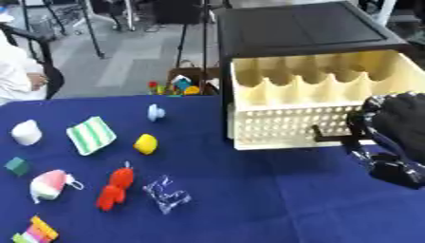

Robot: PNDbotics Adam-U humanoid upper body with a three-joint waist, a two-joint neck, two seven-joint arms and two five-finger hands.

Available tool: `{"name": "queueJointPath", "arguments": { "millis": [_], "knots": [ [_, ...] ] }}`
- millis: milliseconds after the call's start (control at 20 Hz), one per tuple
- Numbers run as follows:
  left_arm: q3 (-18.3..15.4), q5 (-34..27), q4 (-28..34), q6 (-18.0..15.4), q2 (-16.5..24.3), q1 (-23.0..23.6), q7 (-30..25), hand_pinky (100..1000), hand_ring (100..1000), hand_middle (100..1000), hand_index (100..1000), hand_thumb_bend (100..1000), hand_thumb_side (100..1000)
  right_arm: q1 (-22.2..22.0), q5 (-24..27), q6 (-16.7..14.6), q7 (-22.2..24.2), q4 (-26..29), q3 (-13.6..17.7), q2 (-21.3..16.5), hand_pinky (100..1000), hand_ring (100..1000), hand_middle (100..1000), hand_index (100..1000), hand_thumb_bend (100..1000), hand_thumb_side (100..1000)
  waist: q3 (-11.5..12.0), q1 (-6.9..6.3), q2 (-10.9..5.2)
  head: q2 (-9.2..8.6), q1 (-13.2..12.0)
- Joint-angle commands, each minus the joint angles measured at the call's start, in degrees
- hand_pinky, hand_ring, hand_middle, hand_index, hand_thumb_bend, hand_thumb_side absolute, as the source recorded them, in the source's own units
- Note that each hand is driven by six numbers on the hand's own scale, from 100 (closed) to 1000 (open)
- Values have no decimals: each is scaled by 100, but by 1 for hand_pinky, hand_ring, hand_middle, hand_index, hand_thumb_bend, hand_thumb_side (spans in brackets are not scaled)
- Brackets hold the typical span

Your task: Pick up objects from table and place into drawer.

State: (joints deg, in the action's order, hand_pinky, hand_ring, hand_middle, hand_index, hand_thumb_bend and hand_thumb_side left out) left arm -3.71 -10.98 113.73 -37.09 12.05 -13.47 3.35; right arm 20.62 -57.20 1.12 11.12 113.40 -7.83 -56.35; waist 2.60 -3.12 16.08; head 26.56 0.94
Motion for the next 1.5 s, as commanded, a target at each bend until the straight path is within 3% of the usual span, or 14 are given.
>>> {"name": "queueJointPath", "arguments": {
  "millis": [50, 1050, 1500],
  "knots": [
    [-34, 7, 86, -5, 68, -23, -12, 613, 791, 739, 891, 102, 914, 67, 21, -97, -93, 119, 14, -220, 100, 100, 100, 356, 118, 156, -1, 20, -92, -73, -5],
    [-43, -16, 86, -19, 91, -20, -3, 613, 792, 740, 891, 101, 912, -119, -61, 203, -171, 119, 245, -326, 100, 100, 100, 353, 123, 145, -5, 10, -132, -84, -33],
    [-45, -45, 86, -22, 102, -15, -10, 613, 793, 741, 891, 101, 911, -105, 26, -44, -367, 119, 147, -324, 100, 100, 100, 354, 120, 146, 3, 5, -165, -80, -31]
  ]
}}
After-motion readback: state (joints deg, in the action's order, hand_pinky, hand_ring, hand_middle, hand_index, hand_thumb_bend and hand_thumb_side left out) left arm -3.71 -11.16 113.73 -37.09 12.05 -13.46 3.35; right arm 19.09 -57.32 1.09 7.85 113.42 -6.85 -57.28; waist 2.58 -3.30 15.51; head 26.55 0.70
